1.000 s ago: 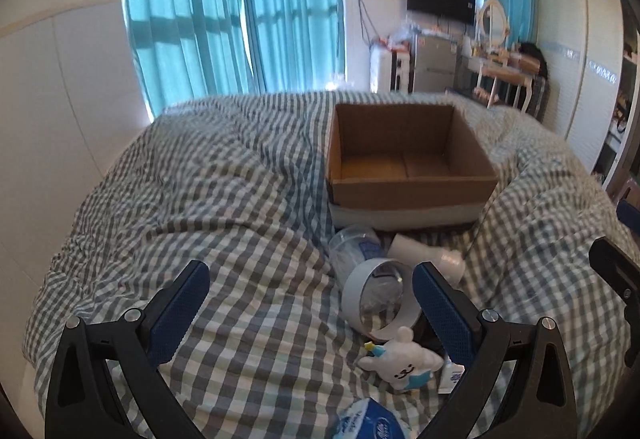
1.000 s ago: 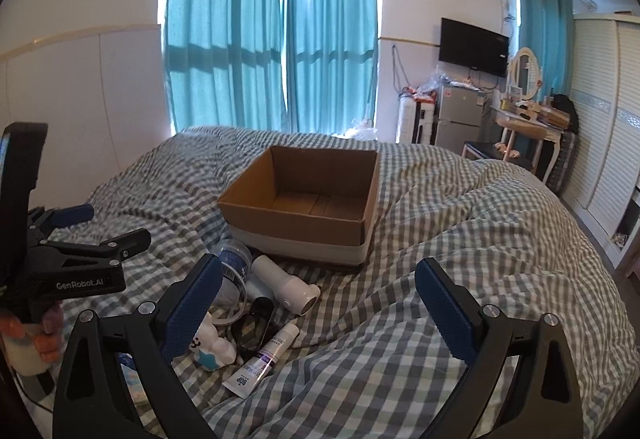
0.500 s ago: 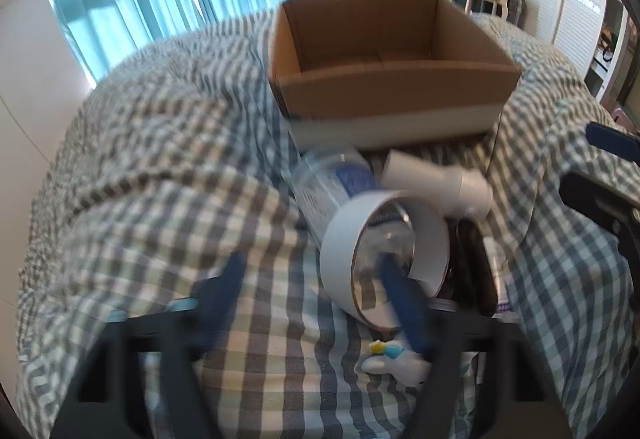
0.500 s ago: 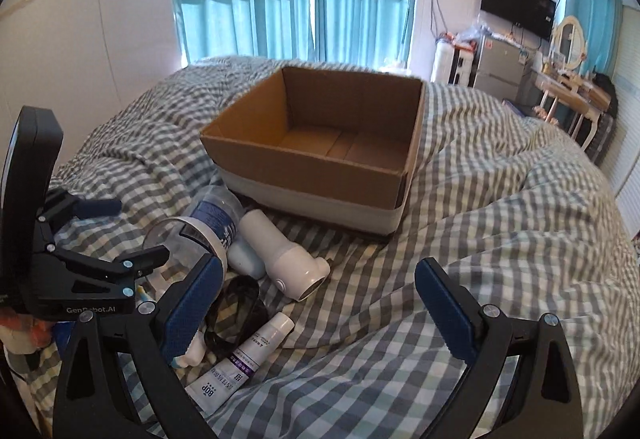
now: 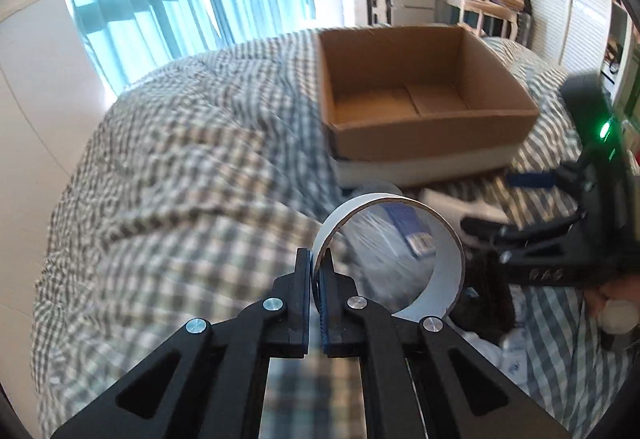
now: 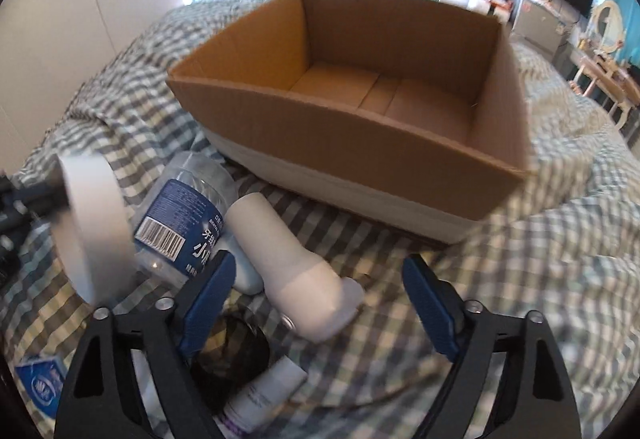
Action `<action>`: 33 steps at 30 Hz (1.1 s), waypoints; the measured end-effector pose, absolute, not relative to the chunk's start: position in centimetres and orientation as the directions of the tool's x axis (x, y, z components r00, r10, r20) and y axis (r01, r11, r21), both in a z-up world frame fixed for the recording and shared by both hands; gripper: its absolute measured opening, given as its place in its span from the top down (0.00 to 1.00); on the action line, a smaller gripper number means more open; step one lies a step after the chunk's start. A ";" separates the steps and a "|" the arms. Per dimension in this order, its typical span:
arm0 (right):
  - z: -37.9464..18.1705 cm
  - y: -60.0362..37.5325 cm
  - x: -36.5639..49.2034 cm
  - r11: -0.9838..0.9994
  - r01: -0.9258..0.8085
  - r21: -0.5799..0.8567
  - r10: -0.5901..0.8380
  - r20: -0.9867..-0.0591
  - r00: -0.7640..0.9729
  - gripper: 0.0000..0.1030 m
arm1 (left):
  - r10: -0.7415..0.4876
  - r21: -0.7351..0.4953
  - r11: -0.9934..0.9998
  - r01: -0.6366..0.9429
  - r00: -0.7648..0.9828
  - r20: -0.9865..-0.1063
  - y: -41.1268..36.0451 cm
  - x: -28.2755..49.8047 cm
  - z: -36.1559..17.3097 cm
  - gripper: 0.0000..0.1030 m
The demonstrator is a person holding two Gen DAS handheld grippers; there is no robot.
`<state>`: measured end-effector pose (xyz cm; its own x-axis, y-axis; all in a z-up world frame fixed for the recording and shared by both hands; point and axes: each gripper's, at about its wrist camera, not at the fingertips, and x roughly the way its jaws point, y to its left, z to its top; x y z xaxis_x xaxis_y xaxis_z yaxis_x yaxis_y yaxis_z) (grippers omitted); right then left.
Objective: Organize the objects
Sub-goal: 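Grasp the white plastic nozzle with the right tool while the left tool lifts the tape, then carry the tape roll and nozzle over the cardboard box with both tools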
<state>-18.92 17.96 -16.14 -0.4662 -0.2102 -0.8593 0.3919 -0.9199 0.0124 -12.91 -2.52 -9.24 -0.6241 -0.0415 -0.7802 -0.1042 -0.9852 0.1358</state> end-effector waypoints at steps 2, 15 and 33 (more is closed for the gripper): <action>-17.3 17.6 -19.6 -0.921 0.390 0.017 -0.199 -0.880 -0.432 0.25 | -0.041 0.132 -0.986 -0.100 -0.628 -0.777 -3.2 -13.7 -9.1 0.97; -17.6 17.7 -18.1 -0.928 0.372 0.002 -0.182 -0.876 -0.448 0.43 | -0.034 0.107 -0.991 -0.079 -0.627 -0.778 -3.8 -14.7 -9.5 0.97; -2.3 17.0 -9.6 -0.909 0.405 -0.098 -0.244 -0.663 -0.708 0.43 | 0.016 0.102 -0.988 -0.115 -0.734 -0.679 -2.1 -13.3 -0.6 0.97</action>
